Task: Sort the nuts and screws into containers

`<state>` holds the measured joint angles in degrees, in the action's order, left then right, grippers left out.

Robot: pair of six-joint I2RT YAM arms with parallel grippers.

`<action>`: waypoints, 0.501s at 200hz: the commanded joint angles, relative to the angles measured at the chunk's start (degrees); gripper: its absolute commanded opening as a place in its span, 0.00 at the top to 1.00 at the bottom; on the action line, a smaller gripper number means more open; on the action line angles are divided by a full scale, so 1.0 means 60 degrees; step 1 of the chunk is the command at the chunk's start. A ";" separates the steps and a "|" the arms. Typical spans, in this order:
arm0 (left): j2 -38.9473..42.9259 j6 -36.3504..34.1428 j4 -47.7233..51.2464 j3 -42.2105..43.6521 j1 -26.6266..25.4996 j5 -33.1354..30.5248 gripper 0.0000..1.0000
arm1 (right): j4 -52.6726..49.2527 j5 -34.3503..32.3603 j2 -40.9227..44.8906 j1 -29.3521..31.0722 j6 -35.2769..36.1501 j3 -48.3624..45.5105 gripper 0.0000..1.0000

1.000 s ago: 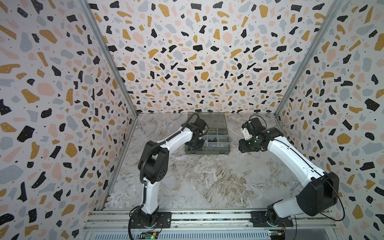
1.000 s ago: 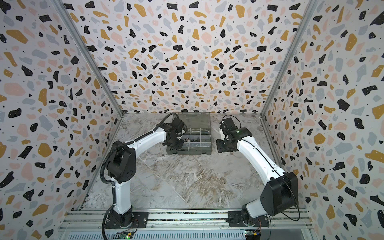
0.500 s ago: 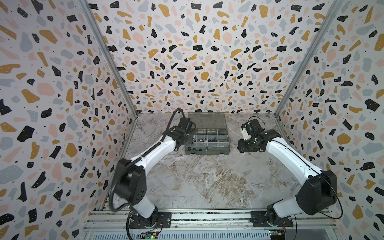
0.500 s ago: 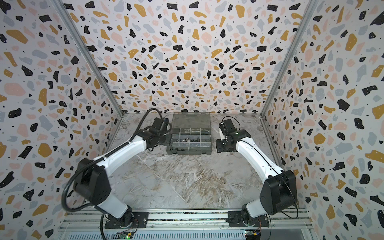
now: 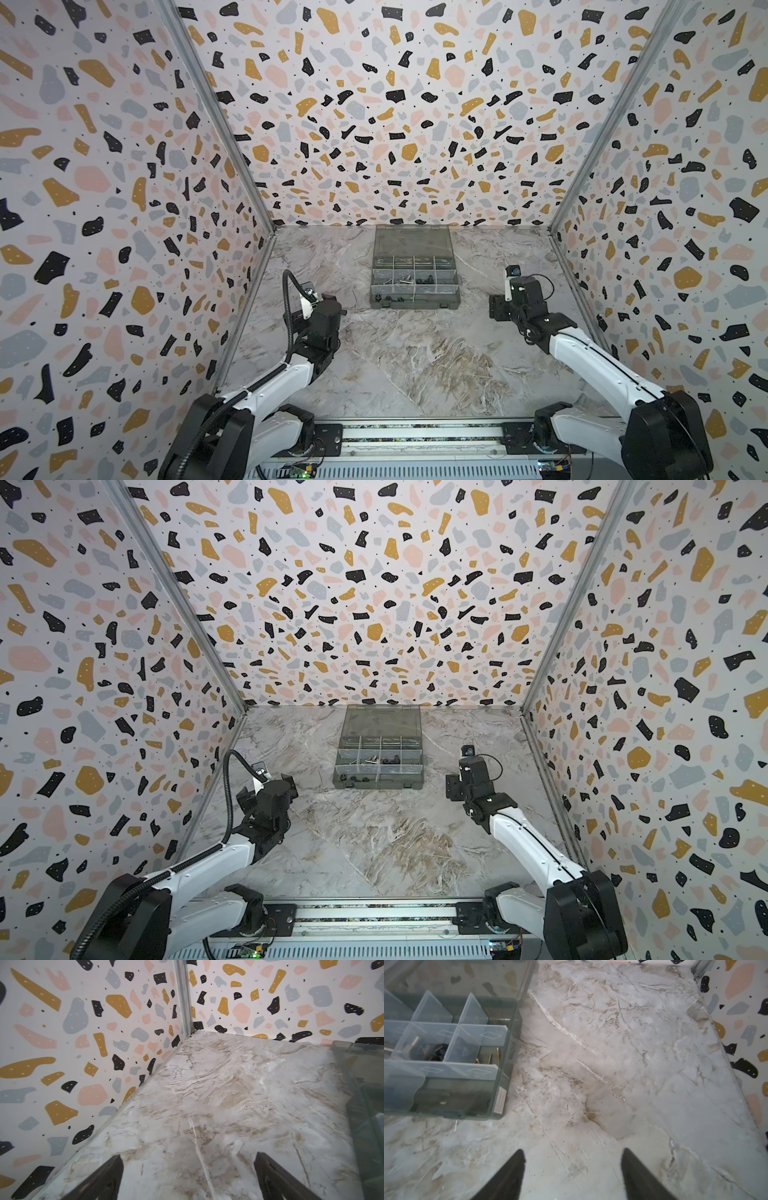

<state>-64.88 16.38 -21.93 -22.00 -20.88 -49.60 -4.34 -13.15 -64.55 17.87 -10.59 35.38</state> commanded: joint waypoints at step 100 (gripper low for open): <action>-0.2245 -0.1983 -0.7624 0.2008 0.0569 0.0933 0.00 | 0.8431 -0.1372 -0.0737 -0.0706 0.0809 -0.3256 0.01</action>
<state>-76.27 6.59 -54.98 -9.41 -17.74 -48.16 33.80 -19.44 -66.67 14.59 -7.51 18.39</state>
